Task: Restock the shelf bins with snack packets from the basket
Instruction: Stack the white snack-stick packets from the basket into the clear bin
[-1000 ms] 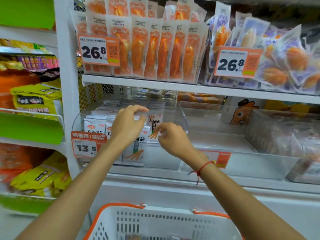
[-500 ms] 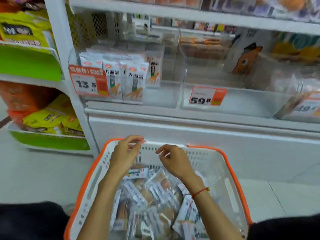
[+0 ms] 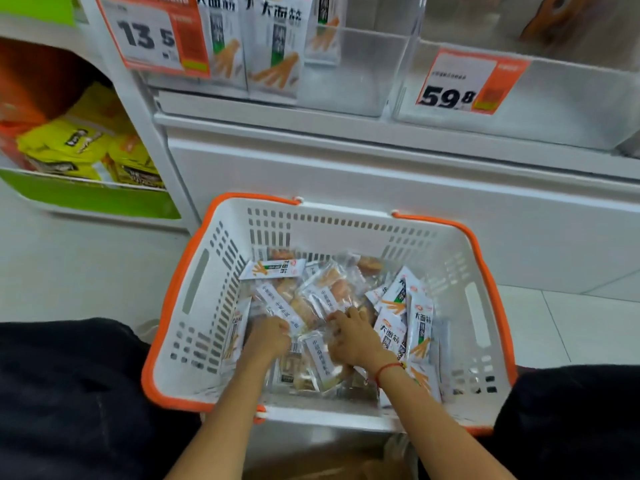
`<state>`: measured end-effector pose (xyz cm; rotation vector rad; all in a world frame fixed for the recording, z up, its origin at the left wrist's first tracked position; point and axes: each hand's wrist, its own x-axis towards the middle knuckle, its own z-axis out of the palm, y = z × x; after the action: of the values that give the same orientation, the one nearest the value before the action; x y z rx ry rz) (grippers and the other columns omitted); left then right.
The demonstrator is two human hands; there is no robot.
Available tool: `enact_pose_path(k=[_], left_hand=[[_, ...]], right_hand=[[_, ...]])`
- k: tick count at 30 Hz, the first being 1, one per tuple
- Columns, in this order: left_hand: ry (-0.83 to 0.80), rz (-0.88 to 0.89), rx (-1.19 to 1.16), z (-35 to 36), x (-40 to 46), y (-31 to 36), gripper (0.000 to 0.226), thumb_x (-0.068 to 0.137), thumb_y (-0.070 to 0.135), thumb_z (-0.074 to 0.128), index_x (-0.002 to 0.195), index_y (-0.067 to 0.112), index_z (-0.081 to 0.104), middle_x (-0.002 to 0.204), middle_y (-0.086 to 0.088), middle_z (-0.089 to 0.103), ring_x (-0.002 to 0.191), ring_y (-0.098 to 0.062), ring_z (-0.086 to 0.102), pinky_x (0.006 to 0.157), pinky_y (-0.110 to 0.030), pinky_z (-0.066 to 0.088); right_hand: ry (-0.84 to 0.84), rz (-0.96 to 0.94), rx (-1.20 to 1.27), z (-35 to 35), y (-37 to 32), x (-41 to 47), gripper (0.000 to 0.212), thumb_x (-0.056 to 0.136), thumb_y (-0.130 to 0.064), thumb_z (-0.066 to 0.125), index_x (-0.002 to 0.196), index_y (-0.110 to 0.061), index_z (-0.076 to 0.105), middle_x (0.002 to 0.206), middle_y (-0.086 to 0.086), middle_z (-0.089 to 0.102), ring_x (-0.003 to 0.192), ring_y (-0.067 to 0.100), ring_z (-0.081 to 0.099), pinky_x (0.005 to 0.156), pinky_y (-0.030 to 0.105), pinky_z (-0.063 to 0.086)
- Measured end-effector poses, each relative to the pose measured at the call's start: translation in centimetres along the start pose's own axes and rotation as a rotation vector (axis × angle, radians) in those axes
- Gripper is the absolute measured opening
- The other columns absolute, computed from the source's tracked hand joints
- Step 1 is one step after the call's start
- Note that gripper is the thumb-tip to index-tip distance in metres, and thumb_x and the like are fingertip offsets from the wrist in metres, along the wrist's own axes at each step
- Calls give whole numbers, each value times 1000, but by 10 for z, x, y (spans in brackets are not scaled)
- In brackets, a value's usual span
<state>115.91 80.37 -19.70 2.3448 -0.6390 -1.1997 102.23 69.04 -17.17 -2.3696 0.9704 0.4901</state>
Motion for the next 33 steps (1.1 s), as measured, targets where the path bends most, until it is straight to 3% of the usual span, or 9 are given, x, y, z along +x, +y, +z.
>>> enact_pose_path(k=[4,7,13,18,21,23,26,31,33], left_hand=[[364,-86,80,-10,9,-11,37,87,12,58,122,2,53,133,-15,44,125,-35,41,98,-44,43],[315,-307,63,-13,11,-25,65,92,27,55,143,1,25,147,-20,30,135,-37,31,108,-49,33],[361,-272,158,-15,13,-37,25,89,26,56,103,5,58,104,-12,62,97,-31,60,79,-35,50],[463,-143,-27,-12,11,-17,31,97,31,47,78,10,61,77,-8,64,66,-22,55,57,-28,38],[386,-110,-111,-5,13,-17,45,99,44,37,90,10,65,86,-9,65,78,-26,59,67,-31,46],[326,-152,-174,-6,18,-21,45,100,42,30,103,12,64,102,-15,65,95,-32,59,82,-34,47],[313,-228,-249,-6,17,-26,22,96,23,50,114,15,57,105,-10,62,94,-31,60,77,-33,48],[330,-355,-400,-5,27,-39,51,66,20,79,107,7,51,98,-11,65,87,-31,65,70,-42,57],[388,-370,-546,-12,21,-29,37,74,10,74,103,3,52,96,-9,64,80,-28,63,66,-36,56]], right_hand=[[-38,-28,-58,-5,4,5,51,84,-14,57,133,-19,43,133,7,38,122,29,39,92,39,46],[30,-87,-105,-7,8,8,55,82,-19,60,134,-21,43,131,5,41,119,26,42,94,36,45],[336,-312,-207,-15,-10,29,46,92,-30,53,134,-15,41,134,4,43,121,23,43,103,36,39],[257,-309,-318,-31,-50,65,65,94,-11,42,151,-15,10,158,4,13,145,25,14,119,41,14],[35,-288,-381,-34,-67,82,65,99,-16,37,152,-17,0,160,1,1,147,26,3,119,50,5],[-55,-268,-437,-29,-70,88,58,102,-26,29,153,-21,2,160,2,10,146,28,12,117,54,4],[10,-241,-534,-16,-66,88,52,102,-40,25,151,-24,15,150,9,31,136,29,30,116,52,11],[165,-246,-517,-6,-55,77,47,97,-40,43,138,-16,42,146,10,36,138,29,27,118,47,10],[148,-231,-504,-3,-52,74,47,96,-39,46,132,-10,42,140,10,44,135,29,32,118,46,13]])
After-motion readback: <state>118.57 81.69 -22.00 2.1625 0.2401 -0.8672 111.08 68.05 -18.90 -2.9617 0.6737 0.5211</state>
